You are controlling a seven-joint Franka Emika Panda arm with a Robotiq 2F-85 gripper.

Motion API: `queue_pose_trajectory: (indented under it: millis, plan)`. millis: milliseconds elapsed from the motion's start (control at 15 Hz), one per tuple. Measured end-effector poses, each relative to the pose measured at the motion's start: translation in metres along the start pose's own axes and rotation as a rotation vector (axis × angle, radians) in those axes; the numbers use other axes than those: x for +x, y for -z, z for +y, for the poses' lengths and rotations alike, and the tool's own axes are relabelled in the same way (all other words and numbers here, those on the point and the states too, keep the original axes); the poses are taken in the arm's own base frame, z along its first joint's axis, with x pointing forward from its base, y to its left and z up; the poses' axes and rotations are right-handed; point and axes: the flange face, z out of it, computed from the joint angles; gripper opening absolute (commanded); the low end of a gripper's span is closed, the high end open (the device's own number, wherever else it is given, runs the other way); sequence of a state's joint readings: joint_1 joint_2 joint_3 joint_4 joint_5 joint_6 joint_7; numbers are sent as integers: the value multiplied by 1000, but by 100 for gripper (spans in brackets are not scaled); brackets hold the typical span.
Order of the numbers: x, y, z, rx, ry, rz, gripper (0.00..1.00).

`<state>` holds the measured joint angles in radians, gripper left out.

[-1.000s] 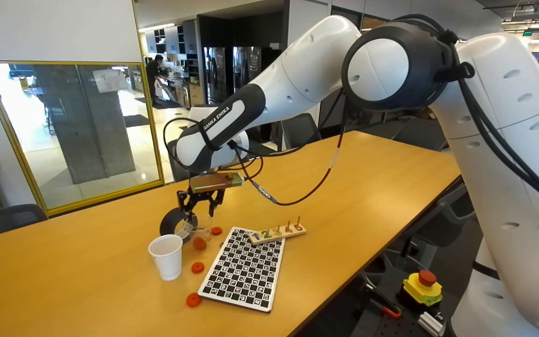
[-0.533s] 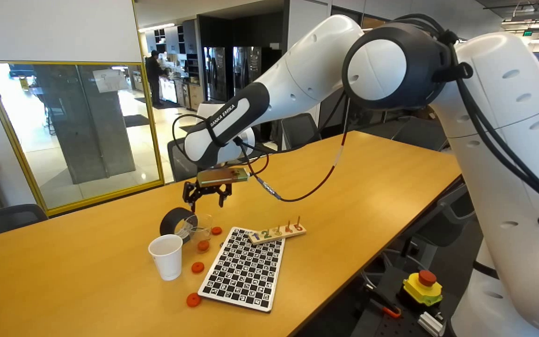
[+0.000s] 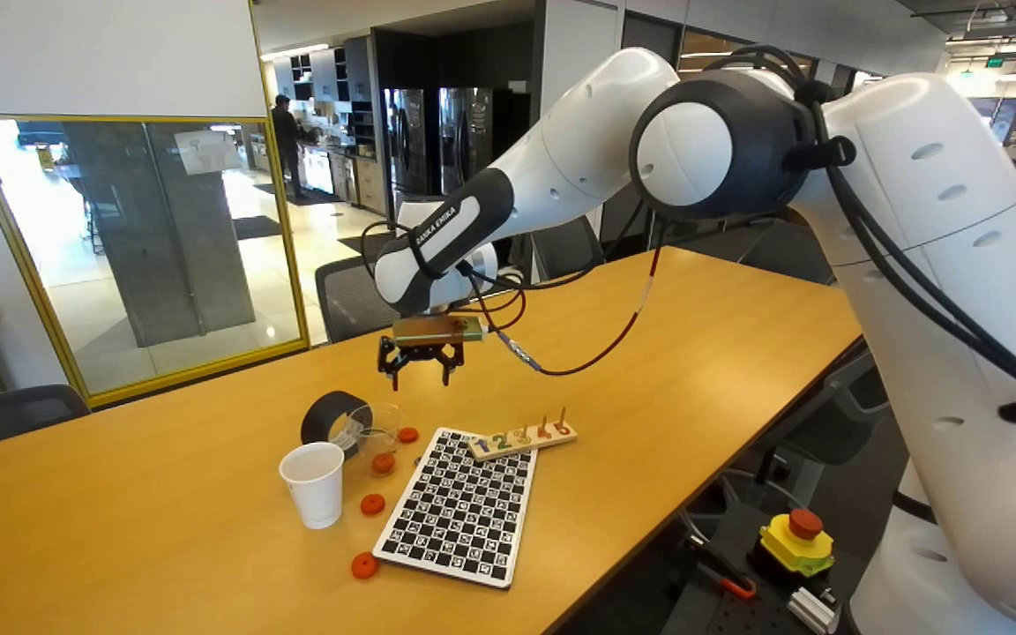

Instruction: Pick up the orange tokens from the table and put it in the colourless cup. Pick up the blue token and put it in the white cup.

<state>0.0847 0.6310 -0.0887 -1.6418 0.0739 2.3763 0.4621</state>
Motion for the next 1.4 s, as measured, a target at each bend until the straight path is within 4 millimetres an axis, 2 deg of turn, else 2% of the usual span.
queue_pose_trajectory:
  millis: [600,1400]
  plan:
    - [13,-52,-20,31,-351,-96,100]
    - [23,-101,-26,10,-491,-115,100]
